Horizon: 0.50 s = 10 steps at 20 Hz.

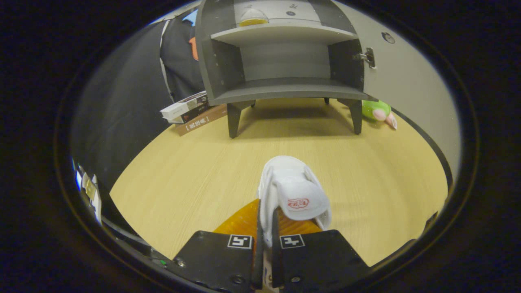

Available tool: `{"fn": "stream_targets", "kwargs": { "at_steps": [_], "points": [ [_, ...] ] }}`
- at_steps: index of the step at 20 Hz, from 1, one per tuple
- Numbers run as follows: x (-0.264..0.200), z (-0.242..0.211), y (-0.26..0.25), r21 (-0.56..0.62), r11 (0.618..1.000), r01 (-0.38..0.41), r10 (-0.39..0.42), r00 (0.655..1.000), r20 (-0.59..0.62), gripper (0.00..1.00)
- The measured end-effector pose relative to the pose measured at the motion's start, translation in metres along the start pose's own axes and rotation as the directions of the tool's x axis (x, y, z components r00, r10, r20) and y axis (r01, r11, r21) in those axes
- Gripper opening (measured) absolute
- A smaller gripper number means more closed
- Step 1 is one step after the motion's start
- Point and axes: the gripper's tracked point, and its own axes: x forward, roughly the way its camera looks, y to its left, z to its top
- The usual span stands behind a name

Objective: Open the shoe cabinet door, grab the shoes and put them into the shoe cabinet, then close the shoe cabinet door.

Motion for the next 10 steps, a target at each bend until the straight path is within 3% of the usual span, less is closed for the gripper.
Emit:
{"fn": "stream_targets", "kwargs": {
  "at_steps": [4, 10],
  "points": [
    [-0.025, 0.041, -0.008, -0.025, 1.0, -0.002, 0.004, 0.998, 0.066, 0.1],
    [-0.084, 0.157, -0.026, -0.036, 0.999, 0.008, -0.001, 0.981, 0.195, 0.1]
  ]
}}
